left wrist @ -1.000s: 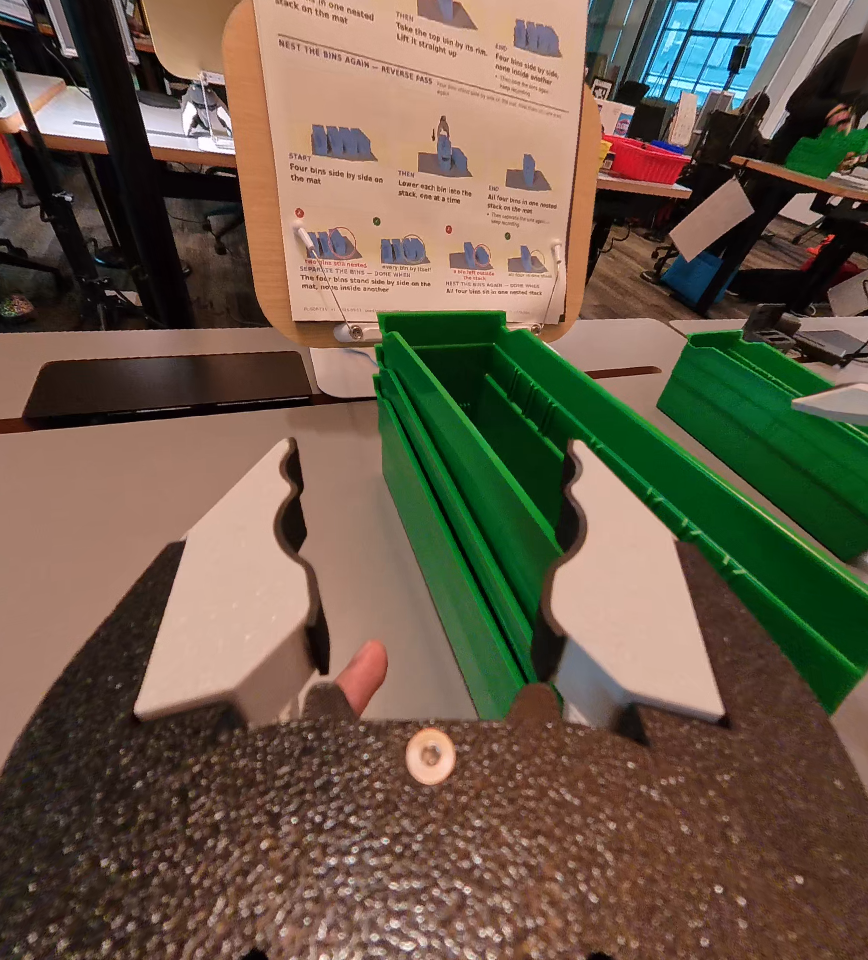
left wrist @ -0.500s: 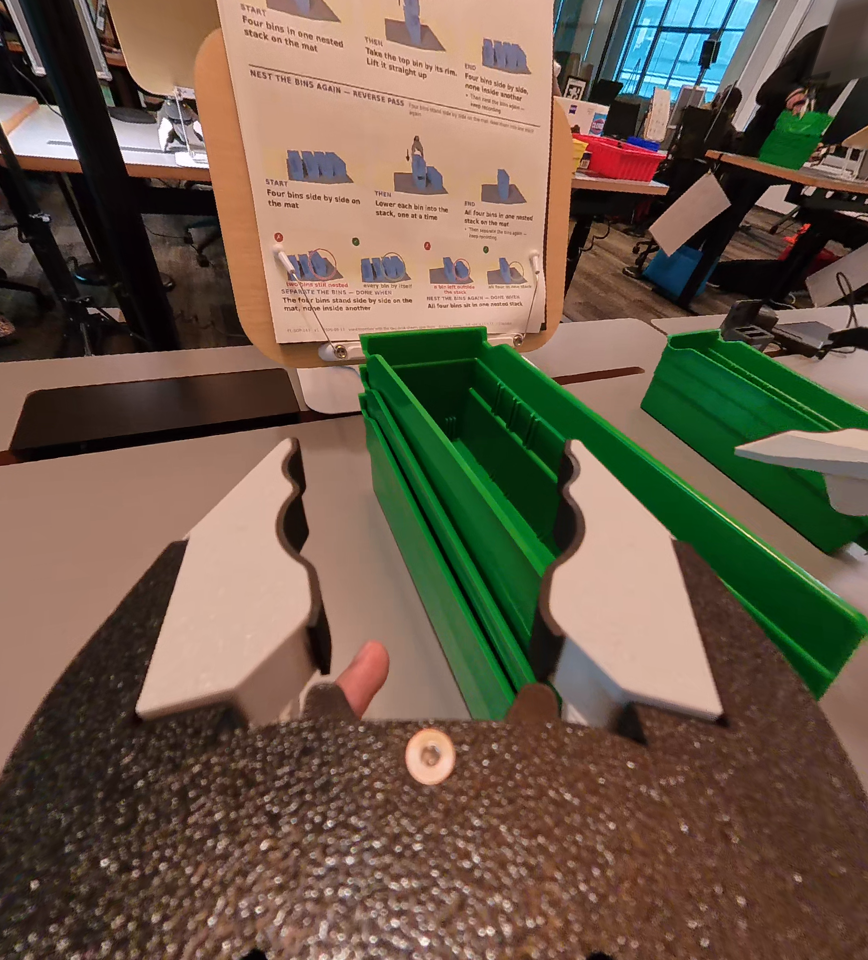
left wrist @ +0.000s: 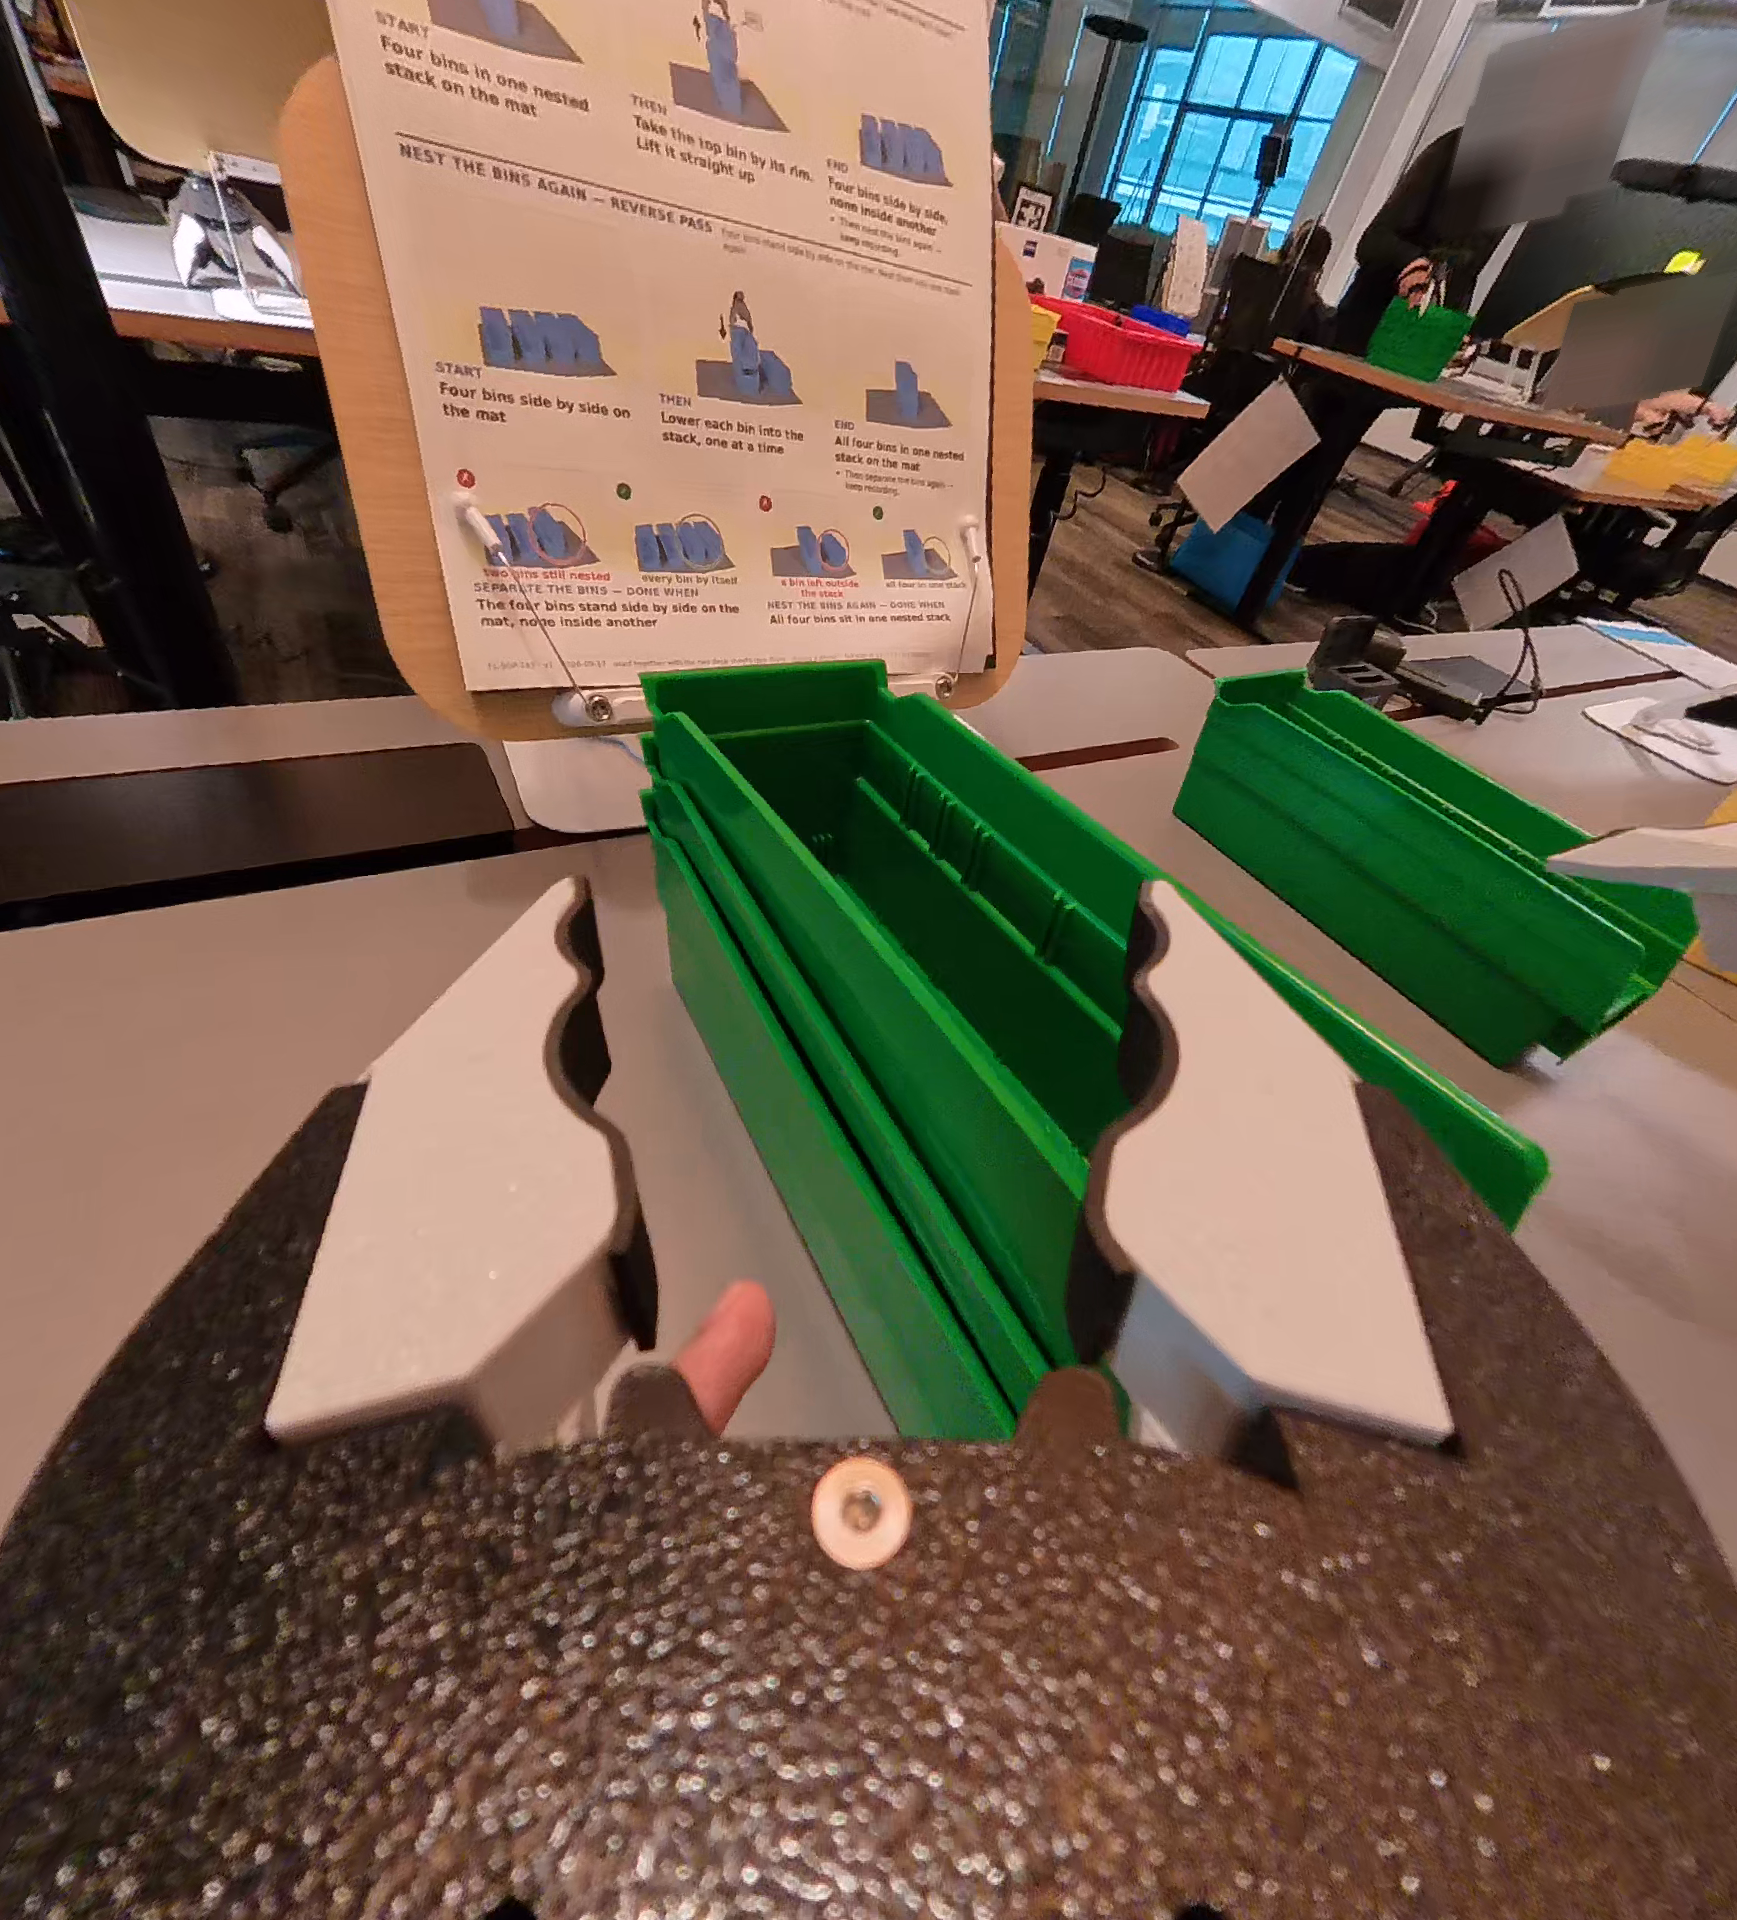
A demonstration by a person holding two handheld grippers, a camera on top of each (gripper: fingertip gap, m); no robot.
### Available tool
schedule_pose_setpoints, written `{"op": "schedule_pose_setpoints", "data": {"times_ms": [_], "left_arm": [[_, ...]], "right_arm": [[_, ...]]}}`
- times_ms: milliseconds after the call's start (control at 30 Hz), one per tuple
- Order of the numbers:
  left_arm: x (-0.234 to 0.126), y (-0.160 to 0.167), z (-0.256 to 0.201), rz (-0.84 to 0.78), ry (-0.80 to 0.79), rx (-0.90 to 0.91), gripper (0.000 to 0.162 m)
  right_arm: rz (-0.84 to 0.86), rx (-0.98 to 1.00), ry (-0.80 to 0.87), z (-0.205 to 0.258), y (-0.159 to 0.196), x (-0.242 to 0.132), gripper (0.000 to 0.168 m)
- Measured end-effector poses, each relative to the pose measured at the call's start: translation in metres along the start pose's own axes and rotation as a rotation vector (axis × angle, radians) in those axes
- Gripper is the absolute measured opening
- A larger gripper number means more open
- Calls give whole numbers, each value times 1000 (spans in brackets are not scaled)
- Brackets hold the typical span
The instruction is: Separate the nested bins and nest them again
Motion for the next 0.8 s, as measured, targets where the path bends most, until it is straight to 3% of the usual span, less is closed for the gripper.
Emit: {"op": "schedule_pose_setpoints", "data": {"times_ms": [167, 333, 467, 633, 800], "left_arm": [[-6, -6, 4, -10, 17, -18, 99], [-4, -8, 5, 66, 29, 17, 94], [6, -5, 3, 144, 61, 22, 95], [15, -7, -2, 122, 88, 10, 92], [21, -3, -12, 146, 136, -43, 91]], "right_arm": [[212, 87, 25, -61, 23, 8, 128], [401, 194, -62, -101, 36, 40, 125], [492, 244, -156, -106, 47, 62, 125], [567, 280, -224, -104, 51, 71, 125], [505, 335, -268, -97, 32, 58, 120]]}}
Point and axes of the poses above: each gripper's, where its closed fingertips meet, x out along the fingers, y out of its underside, z = x × y across the jaws, the point moved 10 cm from there along -x, back along the fingers, and after that the axes turned 7 degrees about -x, right-handed, at the moved point
